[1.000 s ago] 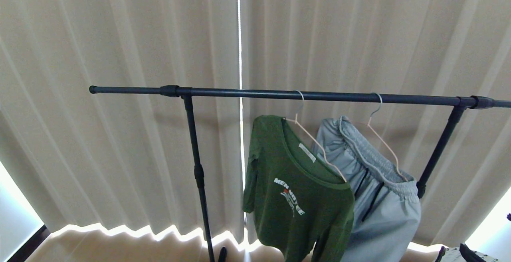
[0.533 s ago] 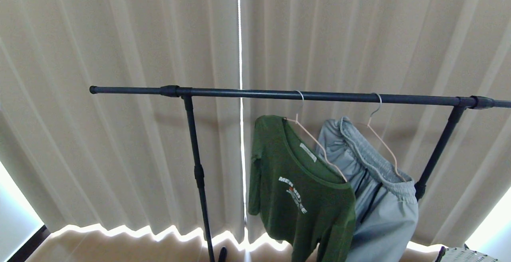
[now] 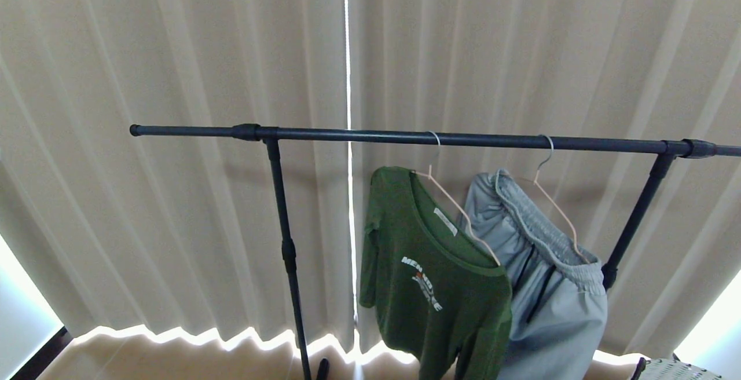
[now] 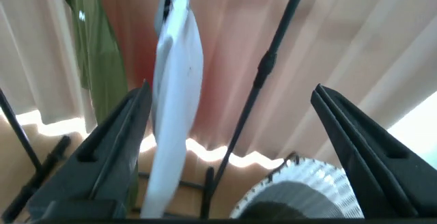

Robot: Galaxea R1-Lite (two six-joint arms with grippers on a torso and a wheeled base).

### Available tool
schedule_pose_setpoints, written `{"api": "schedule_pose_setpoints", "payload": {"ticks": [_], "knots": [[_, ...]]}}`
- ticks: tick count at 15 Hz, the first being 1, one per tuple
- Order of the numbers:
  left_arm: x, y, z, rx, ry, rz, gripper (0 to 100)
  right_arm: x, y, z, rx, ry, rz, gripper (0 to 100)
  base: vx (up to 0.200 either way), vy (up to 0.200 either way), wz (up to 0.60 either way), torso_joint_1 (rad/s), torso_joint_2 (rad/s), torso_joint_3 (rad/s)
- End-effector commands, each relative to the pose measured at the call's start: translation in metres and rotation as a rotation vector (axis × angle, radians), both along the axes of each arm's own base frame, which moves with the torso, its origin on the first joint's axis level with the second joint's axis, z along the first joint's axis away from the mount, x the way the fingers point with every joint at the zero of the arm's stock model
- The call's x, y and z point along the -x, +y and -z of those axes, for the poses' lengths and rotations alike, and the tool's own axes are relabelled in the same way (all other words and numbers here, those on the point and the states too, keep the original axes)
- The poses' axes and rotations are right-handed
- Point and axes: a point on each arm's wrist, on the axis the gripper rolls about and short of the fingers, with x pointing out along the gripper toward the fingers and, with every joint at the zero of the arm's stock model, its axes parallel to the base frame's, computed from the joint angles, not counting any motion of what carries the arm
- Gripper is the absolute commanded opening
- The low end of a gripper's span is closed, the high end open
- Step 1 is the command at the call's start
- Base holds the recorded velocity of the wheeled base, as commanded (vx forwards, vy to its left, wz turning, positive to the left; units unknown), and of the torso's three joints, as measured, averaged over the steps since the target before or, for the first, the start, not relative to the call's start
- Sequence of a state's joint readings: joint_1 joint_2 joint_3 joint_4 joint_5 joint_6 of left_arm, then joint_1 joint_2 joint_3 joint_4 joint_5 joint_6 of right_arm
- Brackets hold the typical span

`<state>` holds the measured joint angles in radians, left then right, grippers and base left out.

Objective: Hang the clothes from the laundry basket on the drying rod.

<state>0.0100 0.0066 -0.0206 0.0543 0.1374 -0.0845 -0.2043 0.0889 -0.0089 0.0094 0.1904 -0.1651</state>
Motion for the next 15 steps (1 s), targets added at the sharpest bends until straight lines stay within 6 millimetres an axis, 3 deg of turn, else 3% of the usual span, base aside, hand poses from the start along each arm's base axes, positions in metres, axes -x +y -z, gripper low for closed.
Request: {"api": "schedule_pose_setpoints", "payload": {"ticks": [1, 6, 8, 15], "knots": [[0.0001, -0.0006, -0.0008, -0.017, 0.002, 0.038, 100, -0.0006, 0.0001, 0.0023, -0.001, 0.010, -0.020, 100, 0.000, 0.000, 0.00, 0.000, 0.00, 0.000], [0.0000, -0.0021, -0.0007, -0.059, 0.007, 0.105, 100, 0.0004, -0.0018, 0.0023, 0.001, 0.007, -0.146, 100, 0.000, 0.000, 0.00, 0.000, 0.00, 0.000], [0.0000, -0.0018, -0.0008, -0.044, 0.004, 0.096, 100, 0.0077, -0.0031, 0.0043, 0.018, -0.081, -0.244, 100, 0.000, 0.000, 0.00, 0.000, 0.00, 0.000], [-0.0001, -0.0019, -0.0006, -0.045, 0.005, 0.097, 100, 0.0075, -0.0030, 0.0041, -0.001, -0.081, -0.216, 100, 0.000, 0.000, 0.00, 0.000, 0.00, 0.000]]}}
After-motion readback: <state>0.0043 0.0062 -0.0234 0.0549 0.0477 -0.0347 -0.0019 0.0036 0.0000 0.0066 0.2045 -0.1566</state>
